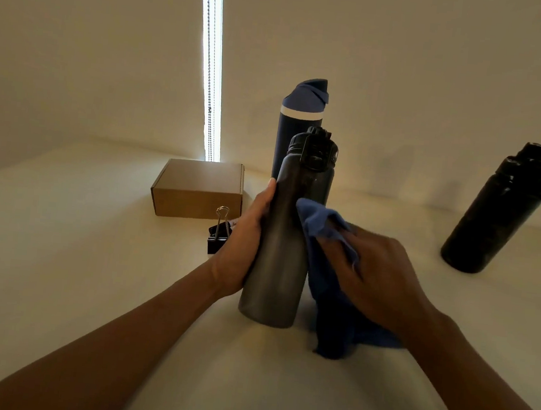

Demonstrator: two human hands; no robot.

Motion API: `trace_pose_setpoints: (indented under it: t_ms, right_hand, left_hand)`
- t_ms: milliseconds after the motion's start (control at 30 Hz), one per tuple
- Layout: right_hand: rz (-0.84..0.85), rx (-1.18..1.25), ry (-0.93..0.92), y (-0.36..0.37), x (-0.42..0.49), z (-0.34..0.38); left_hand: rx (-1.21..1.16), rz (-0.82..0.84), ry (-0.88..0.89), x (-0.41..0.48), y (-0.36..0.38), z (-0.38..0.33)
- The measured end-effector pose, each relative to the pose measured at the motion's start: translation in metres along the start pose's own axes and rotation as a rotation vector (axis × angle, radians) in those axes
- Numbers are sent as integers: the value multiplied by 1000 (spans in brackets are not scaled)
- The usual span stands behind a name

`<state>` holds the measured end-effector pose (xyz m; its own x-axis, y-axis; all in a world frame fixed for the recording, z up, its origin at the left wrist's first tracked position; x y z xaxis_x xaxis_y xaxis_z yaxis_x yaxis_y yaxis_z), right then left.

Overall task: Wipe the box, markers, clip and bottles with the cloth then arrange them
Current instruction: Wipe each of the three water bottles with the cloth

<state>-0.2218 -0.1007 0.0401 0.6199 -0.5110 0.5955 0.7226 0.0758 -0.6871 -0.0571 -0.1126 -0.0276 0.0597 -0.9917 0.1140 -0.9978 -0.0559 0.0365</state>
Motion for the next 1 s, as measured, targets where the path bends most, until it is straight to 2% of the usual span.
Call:
trace_pose_setpoints:
  t_ms: [100, 233, 300, 433, 567, 600, 667, 700, 733, 800, 833, 1000]
  right_hand:
    - [60, 30, 16, 10, -7, -6]
    - [414, 43, -96, 37, -39, 23]
    - [482, -8, -135, 43, -46, 32]
    - [317, -6, -176, 21, -25, 19]
    - [-58, -32, -127, -27, -5, 4]
    - [-93, -18, -172, -31, 2, 11]
    - [71, 212, -394, -13, 12, 34]
    - [137, 251, -453, -9, 11, 39]
    - [75, 175, -363, -18, 14, 27]
    - [-155, -5, -79, -50, 7, -8]
    - [-204, -47, -45, -59, 2, -15]
    - [-177, -159, -118, -66, 15, -3]
  left_hand:
    - [-58, 2, -16, 2, 8, -2]
    - [-112, -7, -30, -6, 5, -2]
    - [-126, 34, -30, -8, 7, 1]
    - [-109, 25, -69, -7, 10, -1]
    - [-57, -18, -68, -7, 7, 1]
    - [-73, 8, -101, -8, 9, 3]
    - [-117, 100, -125, -11, 14, 3]
    - [-139, 138, -117, -12, 18, 0]
    - [-157, 154, -120, -13, 20, -2]
    - [-165, 162, -124, -12, 21, -2]
    - [-157, 168, -123, -12, 22, -1]
    - [-72, 148, -109, -12, 20, -1]
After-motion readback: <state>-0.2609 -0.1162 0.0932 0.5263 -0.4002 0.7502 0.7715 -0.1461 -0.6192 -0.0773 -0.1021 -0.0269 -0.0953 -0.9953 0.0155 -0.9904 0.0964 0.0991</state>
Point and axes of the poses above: each hand's wrist, its own x-axis towards the middle knuckle, its own y-axis out of the palm, z = x × y, the point moved 9 cm from there along x, towards the middle knuckle, and after that the axes turned 10 degrees about x, right-handed, at the moved point
